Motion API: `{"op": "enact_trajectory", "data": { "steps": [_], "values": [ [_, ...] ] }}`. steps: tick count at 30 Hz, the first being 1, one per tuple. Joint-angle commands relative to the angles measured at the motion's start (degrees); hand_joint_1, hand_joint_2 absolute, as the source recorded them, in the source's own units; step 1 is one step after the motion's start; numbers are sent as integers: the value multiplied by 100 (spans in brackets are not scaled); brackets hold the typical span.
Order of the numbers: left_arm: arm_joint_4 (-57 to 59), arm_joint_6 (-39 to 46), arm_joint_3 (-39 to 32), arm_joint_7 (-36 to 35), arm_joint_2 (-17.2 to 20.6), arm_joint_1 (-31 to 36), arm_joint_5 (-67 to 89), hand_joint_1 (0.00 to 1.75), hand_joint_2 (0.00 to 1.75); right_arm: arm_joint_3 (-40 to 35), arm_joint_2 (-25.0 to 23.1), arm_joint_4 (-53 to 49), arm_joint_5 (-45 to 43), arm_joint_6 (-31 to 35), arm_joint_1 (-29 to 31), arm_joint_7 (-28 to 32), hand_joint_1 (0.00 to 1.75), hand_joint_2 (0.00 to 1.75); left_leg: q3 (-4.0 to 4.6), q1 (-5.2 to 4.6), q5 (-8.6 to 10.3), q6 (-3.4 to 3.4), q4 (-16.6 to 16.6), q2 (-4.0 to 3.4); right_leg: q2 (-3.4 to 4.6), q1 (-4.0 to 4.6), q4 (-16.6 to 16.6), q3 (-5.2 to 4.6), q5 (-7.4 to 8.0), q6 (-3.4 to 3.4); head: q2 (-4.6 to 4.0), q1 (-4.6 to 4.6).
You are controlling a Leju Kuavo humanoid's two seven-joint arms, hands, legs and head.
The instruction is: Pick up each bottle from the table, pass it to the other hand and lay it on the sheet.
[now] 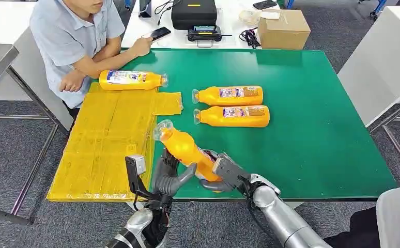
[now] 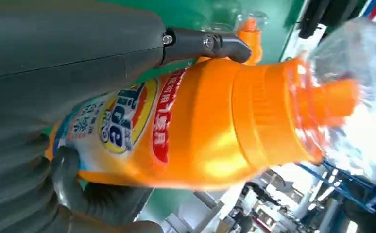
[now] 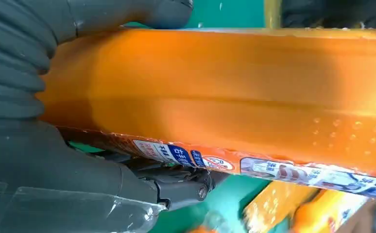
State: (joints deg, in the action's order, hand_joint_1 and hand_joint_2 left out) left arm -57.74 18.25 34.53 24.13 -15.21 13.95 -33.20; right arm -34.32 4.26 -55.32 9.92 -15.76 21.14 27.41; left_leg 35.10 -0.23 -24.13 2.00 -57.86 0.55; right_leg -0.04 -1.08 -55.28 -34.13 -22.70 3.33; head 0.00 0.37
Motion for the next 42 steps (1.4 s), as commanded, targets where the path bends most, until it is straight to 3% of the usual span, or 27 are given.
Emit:
{"op": "enact_trajectory", "data": {
  "steps": [1,8,9,10,11,17,18,19,20,27,30,42],
  "values": [
    [1008,162,65,117,-96,505,30,0,175,-519,-30,4,33,52,184,-34,175,175,-24,5,-11,-13,-1,-14,10,7,0,21,-7,-16,0,-2],
    [946,117,35,165,-97,503,3,0,175,-574,-11,-68,19,82,146,-47,175,175,-9,1,-5,-7,2,-9,4,1,-1,6,-4,-8,0,-2],
    [867,99,26,203,-82,469,1,37,175,-552,-18,-55,-23,88,127,-47,175,175,-21,4,-13,-12,-3,-9,3,5,-4,19,-12,-15,0,-2],
    [805,80,13,225,-73,440,-14,96,175,-552,-17,-51,-27,99,128,-43,175,175,-14,4,-7,-9,0,-5,1,5,1,13,-6,-11,0,0],
    [737,85,6,256,-58,417,-9,175,175,-535,-20,-52,-50,103,120,-37,175,175,-22,4,-13,-11,-2,-8,3,6,-1,20,-11,-15,0,0],
    [645,106,-12,303,-46,380,-9,175,175,-511,-23,-61,-92,87,110,-32,171,175,-17,5,-12,-12,-3,-11,6,6,-3,15,-9,-15,0,-2],
    [558,111,-38,321,-34,344,-36,175,175,-499,-27,-69,-101,104,102,-34,148,175,-25,6,-16,-15,-5,-12,7,8,-5,22,-14,-18,0,-2],
    [427,79,-41,329,-1,307,-49,175,175,-474,-40,-65,-130,111,92,-47,82,175,-15,3,-9,-10,-1,-11,7,4,-1,12,-7,-12,0,-2],
    [352,69,-68,322,12,276,-80,175,175,-450,-52,-62,-147,125,80,-52,0,175,-19,6,-13,-12,-3,-15,10,7,-1,17,-8,-15,0,-2],
    [-671,-541,-197,-313,304,-169,-678,175,175,-192,-225,240,-265,289,-11,-104,0,175,-12,2,-8,-9,3,-18,14,3,2,7,-4,-10,0,0],
    [-1226,-580,-287,-422,207,-542,-738,175,175,-108,-273,358,-196,410,-112,3,0,175,-15,4,-10,-9,3,-16,11,5,4,11,-6,-11,0,-2],
    [-1428,-231,-445,-366,239,-475,-575,175,175,-14,-389,352,-84,565,-209,76,0,175,-6,5,-8,-10,1,-9,6,5,1,3,-6,-12,0,-2]
  ]
}}
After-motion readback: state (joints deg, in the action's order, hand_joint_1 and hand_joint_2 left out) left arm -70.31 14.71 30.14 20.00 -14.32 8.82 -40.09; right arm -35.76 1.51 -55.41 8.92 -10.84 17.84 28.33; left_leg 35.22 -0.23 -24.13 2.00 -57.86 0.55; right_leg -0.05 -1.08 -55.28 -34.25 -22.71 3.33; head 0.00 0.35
